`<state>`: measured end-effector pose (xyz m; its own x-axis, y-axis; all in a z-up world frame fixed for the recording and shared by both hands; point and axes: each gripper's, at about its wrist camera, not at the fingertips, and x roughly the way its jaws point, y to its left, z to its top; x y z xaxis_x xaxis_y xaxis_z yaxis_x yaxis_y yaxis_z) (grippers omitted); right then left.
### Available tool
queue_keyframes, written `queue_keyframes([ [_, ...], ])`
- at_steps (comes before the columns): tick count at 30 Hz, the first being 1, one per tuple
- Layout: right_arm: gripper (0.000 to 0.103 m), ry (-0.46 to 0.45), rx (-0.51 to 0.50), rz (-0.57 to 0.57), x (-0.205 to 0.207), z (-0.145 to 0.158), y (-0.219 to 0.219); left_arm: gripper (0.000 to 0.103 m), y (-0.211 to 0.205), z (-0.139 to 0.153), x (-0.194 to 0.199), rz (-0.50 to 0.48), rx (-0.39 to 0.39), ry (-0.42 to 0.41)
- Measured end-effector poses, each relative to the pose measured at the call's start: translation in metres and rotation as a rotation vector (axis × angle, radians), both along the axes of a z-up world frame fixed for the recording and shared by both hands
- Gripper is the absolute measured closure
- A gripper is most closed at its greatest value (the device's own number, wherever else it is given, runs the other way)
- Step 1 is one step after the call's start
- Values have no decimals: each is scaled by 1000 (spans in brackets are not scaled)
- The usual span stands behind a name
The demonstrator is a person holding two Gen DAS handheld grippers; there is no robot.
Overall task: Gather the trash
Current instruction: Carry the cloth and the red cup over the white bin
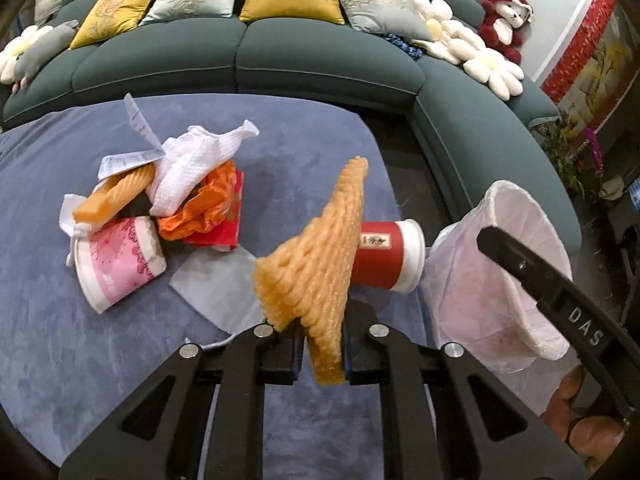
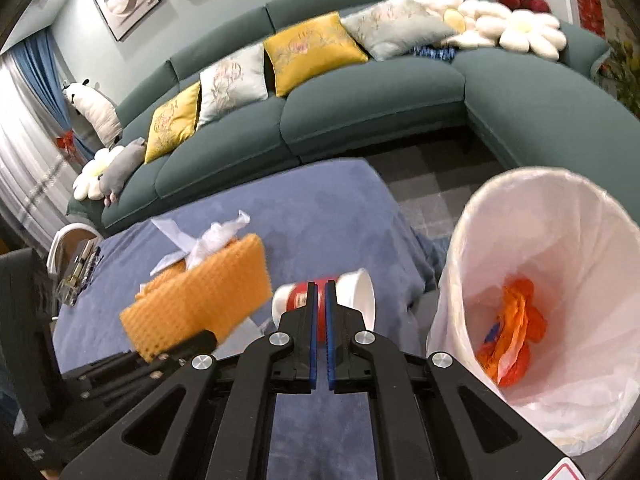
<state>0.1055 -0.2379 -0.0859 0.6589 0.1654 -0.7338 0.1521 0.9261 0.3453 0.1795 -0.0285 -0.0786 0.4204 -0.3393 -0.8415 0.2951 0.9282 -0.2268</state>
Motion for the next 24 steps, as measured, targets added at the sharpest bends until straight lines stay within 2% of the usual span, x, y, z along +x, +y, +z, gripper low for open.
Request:
queue_keyframes([
  [2, 76, 18, 18, 8, 0, -10, -1, 89, 2, -3, -1, 8, 20, 3],
  [3, 71, 19, 9, 11, 1, -15, 0, 89, 3, -5, -2, 11, 32, 5],
  [5, 69, 35, -2, 23, 7, -25, 2, 89, 4, -9, -2, 16, 46, 10],
  [8, 58, 64, 6, 28, 19, -42, -1, 89, 4, -16, 0, 13, 63, 22],
  [13, 57, 103, 41, 71, 39, -64, 2, 89, 1, -21, 5, 6, 74, 28],
  [14, 58, 111, 52, 84, 43, -68, 5, 89, 1, -22, 6, 7, 71, 31],
  [17, 84, 111, 88, 118, 47, -73, 14, 89, -1, -21, 9, 8, 73, 29],
  [20, 99, 62, 135, 139, 43, -60, 18, 89, -2, -17, 11, 6, 69, 28],
  [24, 99, -13, 120, 103, 32, -30, 13, 89, -9, -5, 10, -10, 55, 9],
])
